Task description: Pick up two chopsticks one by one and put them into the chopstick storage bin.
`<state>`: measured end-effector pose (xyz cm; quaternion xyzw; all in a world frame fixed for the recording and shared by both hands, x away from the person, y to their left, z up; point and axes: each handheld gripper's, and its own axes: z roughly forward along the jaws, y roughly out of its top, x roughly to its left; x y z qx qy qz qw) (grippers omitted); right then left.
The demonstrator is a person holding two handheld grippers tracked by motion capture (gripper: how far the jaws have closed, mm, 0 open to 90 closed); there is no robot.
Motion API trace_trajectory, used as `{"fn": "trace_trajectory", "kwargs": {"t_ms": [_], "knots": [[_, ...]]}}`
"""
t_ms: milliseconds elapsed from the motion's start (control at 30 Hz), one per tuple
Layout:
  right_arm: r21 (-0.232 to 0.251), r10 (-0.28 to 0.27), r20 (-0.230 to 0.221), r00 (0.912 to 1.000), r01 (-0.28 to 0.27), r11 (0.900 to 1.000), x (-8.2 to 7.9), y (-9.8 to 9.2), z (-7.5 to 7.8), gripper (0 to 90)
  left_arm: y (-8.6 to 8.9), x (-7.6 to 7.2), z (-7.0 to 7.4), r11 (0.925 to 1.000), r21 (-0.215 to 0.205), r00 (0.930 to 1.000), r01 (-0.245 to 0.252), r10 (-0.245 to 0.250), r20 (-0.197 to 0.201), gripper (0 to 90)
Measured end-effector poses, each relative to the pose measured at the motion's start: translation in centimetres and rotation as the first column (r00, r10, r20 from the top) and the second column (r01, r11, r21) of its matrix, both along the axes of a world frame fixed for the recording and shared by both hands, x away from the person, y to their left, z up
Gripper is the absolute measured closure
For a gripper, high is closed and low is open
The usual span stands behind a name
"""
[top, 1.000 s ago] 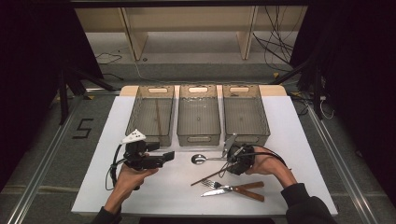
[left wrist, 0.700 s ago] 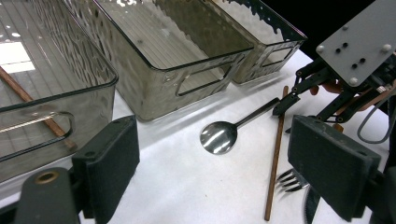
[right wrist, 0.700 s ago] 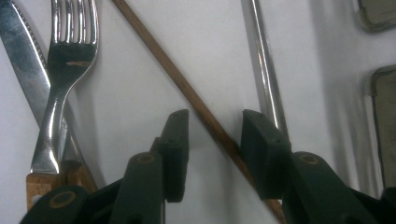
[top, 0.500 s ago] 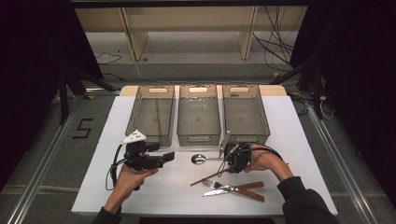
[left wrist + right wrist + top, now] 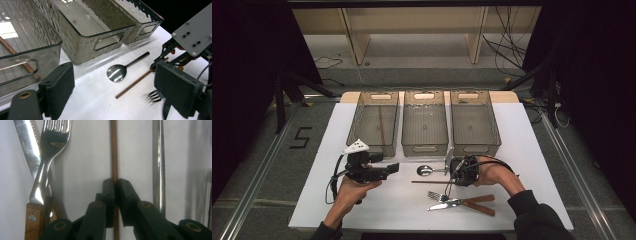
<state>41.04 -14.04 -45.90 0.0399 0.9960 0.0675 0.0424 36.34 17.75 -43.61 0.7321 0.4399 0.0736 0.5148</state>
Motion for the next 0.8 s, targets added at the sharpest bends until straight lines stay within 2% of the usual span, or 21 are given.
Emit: {"fn": "trace_trajectory", "kwargs": {"t_ms": [100,200,300,400,500,600,633,667,700,733,800], "knots": [[-0.004,0.036,0.024,0.9991,-0.036,0.999,0.0,0.0,0.0,84.9,0.0,0.0,0.0,1.0,0.0,1.0,0.0,0.0,-0.001,16.5],[-0.005,0.032,0.026,0.9992,-0.032,0.999,-0.2,0.0,0.0,85.2,0.1,0.0,0.0,1.0,0.0,1.0,-0.001,0.001,-0.001,16.5],[0.016,0.036,0.031,0.9989,-0.037,0.999,-0.4,-0.1,0.3,85.3,0.1,0.0,0.1,1.0,-0.004,1.0,-0.006,0.006,0.002,16.4],[0.061,0.031,0.054,0.9981,-0.035,0.998,-0.6,-0.4,1.2,85.4,0.1,-0.1,0.2,1.0,-0.004,1.0,-0.009,0.009,0.001,16.4],[0.134,-0.019,0.073,0.9971,0.009,0.991,-1.0,-0.7,2.4,85.5,0.0,-0.1,0.3,1.0,-0.006,1.0,-0.007,0.007,0.002,16.5],[0.231,-0.091,0.093,0.9915,0.067,0.971,-1.4,-1.2,3.8,85.5,-0.1,-0.1,0.4,0.9999,-0.015,1.0,-0.003,0.003,0.001,16.5],[0.26,-0.11,0.095,0.9893,0.082,0.962,-1.4,-1.3,4.1,85.5,-0.1,-0.1,0.4,0.9998,-0.018,1.0,0.0,0.0,-0.002,16.5],[0.297,-0.144,0.092,0.9853,0.111,0.949,-1.4,-1.4,4.5,85.5,-0.2,-0.1,0.4,0.9998,-0.022,1.0,0.002,-0.002,-0.005,16.5],[0.33,-0.185,0.087,0.9789,0.147,0.933,-1.5,-1.5,4.8,85.5,-0.3,-0.1,0.4,0.9998,-0.019,1.0,0.008,-0.009,-0.005,16.5],[0.365,-0.226,0.076,0.9711,0.184,0.912,-1.5,-1.6,5.0,85.5,-0.5,-0.1,0.4,0.9996,-0.026,0.9999,0.007,-0.008,-0.007,16.6],[0.435,-0.29,0.047,0.9557,0.242,0.867,-1.6,-1.7,5.3,85.5,-0.9,-0.1,0.5,0.9994,-0.031,0.9998,0.015,-0.016,-0.01,16.6]]}}
